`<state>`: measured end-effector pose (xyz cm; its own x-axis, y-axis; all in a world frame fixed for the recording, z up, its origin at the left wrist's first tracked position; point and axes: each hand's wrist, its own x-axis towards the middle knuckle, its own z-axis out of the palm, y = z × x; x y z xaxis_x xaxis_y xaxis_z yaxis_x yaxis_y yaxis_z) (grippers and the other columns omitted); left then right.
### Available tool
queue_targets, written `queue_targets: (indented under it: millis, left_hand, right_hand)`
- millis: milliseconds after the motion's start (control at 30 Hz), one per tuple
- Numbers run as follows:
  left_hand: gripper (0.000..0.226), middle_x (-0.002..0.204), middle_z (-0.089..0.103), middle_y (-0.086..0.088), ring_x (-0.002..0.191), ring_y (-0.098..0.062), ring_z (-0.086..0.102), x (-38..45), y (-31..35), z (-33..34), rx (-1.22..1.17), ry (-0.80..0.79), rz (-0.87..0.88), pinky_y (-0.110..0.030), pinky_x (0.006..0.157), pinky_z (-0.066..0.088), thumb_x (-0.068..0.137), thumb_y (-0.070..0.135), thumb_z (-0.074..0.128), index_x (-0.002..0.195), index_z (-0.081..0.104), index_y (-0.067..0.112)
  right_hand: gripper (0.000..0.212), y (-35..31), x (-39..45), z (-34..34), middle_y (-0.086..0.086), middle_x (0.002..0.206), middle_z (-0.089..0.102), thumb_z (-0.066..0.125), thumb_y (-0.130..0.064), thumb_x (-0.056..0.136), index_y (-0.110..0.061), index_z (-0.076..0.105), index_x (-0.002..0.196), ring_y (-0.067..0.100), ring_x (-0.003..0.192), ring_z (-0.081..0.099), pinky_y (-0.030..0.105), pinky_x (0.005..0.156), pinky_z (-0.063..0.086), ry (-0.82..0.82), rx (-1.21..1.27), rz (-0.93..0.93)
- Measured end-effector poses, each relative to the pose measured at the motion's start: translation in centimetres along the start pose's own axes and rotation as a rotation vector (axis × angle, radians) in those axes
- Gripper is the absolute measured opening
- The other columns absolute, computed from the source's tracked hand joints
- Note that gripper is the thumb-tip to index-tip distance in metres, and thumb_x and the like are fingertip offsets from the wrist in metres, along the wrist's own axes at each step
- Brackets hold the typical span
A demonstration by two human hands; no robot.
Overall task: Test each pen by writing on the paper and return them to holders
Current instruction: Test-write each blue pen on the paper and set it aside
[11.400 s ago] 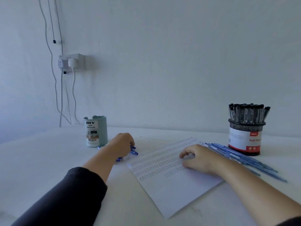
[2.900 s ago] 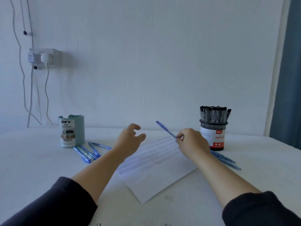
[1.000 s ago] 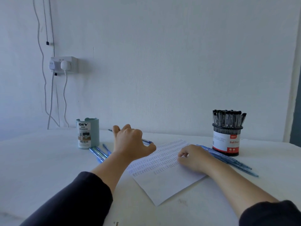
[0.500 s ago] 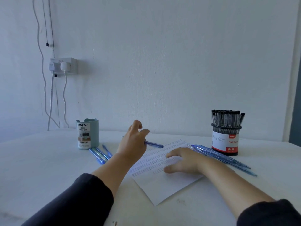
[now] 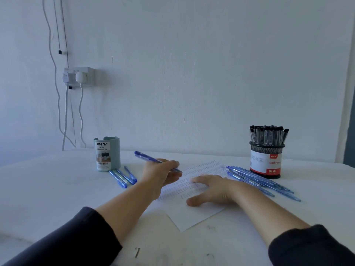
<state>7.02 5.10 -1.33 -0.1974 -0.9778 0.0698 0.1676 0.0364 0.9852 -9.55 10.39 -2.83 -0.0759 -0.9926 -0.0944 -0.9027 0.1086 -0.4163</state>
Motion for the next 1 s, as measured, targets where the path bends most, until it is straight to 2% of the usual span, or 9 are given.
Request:
queue_targets:
  millis: [100,233,400,533,1000]
  left_hand:
    - [0.012,0.066,0.065,-0.020,0.055,-0.022,0.066,-1.5,-0.4,-0.2,0.032,-0.027,-0.040,-0.023,0.051,0.056,0.079,-0.012,0.064,0.073,0.058,-0.003]
    - [0.012,0.065,0.061,-0.019,0.044,-0.017,0.060,-2.6,-0.5,-0.1,0.213,-0.016,0.022,-0.022,0.047,0.054,0.078,-0.009,0.062,0.080,0.057,0.002]
    - [0.012,0.067,0.062,-0.019,0.045,-0.017,0.059,-3.1,-0.7,-0.1,0.331,-0.020,0.047,-0.026,0.053,0.055,0.077,-0.008,0.065,0.080,0.058,0.001]
    - [0.008,0.058,0.060,-0.015,0.036,-0.011,0.053,-3.4,-0.7,-0.2,0.419,0.014,0.072,-0.018,0.041,0.047,0.075,-0.007,0.062,0.078,0.059,0.000]
    - [0.012,0.053,0.059,-0.012,0.037,-0.013,0.051,-3.6,-0.8,0.1,0.485,0.056,0.084,-0.020,0.046,0.050,0.072,-0.006,0.064,0.084,0.065,-0.006]
  right_hand:
    - [0.088,-0.1,0.0,0.1,-0.010,0.157,0.018,0.066,-0.067,0.069,-0.043,0.028,0.145,0.018,0.145,0.013,0.045,0.118,0.009,0.019,-0.015,-0.034]
    - [0.089,0.2,0.3,0.0,-0.009,0.156,0.023,0.067,-0.067,0.068,-0.040,0.031,0.145,0.018,0.143,0.022,0.042,0.116,0.019,0.040,0.015,-0.031]
    - [0.091,0.7,0.6,0.1,-0.009,0.155,0.024,0.067,-0.069,0.066,-0.039,0.032,0.144,0.017,0.142,0.024,0.041,0.116,0.021,0.045,0.037,-0.031]
    - [0.091,0.7,0.7,0.1,-0.010,0.156,0.023,0.064,-0.072,0.066,-0.039,0.031,0.145,0.017,0.143,0.021,0.042,0.116,0.019,0.035,0.009,-0.040]
    - [0.091,0.8,0.7,0.1,-0.011,0.156,0.023,0.064,-0.070,0.068,-0.037,0.030,0.146,0.015,0.143,0.022,0.041,0.117,0.019,0.031,0.023,-0.040]
